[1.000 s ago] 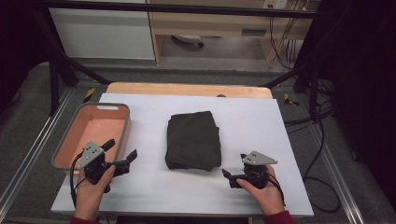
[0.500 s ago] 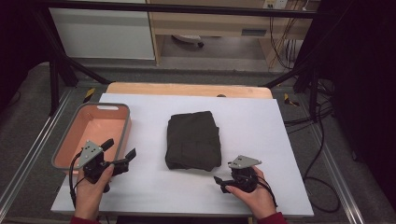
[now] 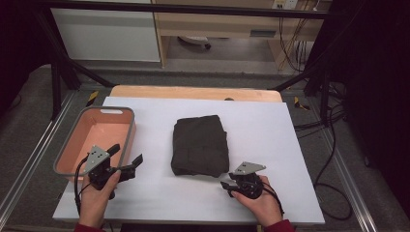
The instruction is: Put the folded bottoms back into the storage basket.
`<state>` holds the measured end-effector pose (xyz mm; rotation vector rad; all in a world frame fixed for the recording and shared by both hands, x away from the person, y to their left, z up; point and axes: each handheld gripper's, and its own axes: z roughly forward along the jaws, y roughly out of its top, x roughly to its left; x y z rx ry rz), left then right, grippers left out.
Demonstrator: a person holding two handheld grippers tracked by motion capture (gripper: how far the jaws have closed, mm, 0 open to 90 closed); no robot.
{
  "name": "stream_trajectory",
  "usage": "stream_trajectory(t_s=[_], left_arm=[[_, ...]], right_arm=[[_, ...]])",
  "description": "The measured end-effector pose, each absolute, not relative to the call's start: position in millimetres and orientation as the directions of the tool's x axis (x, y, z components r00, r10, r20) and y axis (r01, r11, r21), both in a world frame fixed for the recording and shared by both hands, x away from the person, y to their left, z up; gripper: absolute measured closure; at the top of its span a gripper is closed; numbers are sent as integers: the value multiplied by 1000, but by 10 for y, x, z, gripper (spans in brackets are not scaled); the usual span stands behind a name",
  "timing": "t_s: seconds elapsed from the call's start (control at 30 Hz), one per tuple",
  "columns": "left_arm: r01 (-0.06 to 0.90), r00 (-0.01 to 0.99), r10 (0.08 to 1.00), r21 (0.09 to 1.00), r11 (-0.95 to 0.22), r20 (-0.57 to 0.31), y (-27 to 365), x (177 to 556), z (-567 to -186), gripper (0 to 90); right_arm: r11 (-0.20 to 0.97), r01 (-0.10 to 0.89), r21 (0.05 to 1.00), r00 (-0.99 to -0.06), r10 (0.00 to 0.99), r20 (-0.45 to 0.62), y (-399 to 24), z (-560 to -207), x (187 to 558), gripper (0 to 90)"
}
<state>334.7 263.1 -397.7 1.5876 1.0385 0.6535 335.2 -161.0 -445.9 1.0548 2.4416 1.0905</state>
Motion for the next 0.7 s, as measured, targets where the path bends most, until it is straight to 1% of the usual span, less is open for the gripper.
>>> stream_trajectory(t_s=[0.13, 0.23, 0.33, 0.47, 0.5, 0.53, 0.57, 0.6, 0.7], left_arm=[[286, 467, 878, 957, -42, -101, 2625, 3350, -3979, 59], [287, 467, 879, 957, -45, -99, 2620, 3351, -3981, 59], [285, 467, 879, 957, -45, -98, 2614, 3351, -3981, 60], [285, 469, 878, 957, -48, -96, 2606, 3350, -3982, 62], [284, 469, 878, 958, -48, -95, 2605, 3350, -3982, 62], [285, 470, 878, 957, -49, -95, 2604, 3350, -3982, 62], [285, 469, 878, 957, -49, -95, 2604, 3350, -3982, 62], [286, 468, 879, 957, -50, -94, 2604, 3351, -3983, 63], [286, 467, 879, 957, -48, -95, 2605, 3350, -3982, 65]], right_arm=[[445, 521, 728, -706, 704, 74, -1549, -4494, 3404, 546], [453, 517, 726, -712, 698, 72, -1494, -4517, 3441, 543], [461, 508, 727, -706, 707, 45, -1388, -4545, 3502, 501], [470, 495, 731, -697, 717, 11, -1315, -4560, 3521, 500], [476, 488, 732, -697, 717, -1, -1298, -4560, 3524, 531], [476, 481, 737, -696, 718, -9, -1278, -4561, 3533, 604], [476, 481, 737, -696, 718, -9, -1278, -4561, 3533, 604], [471, 474, 744, -698, 717, -9, -1276, -4564, 3553, 679], [472, 461, 752, -704, 710, -15, -1278, -4558, 3554, 762]])
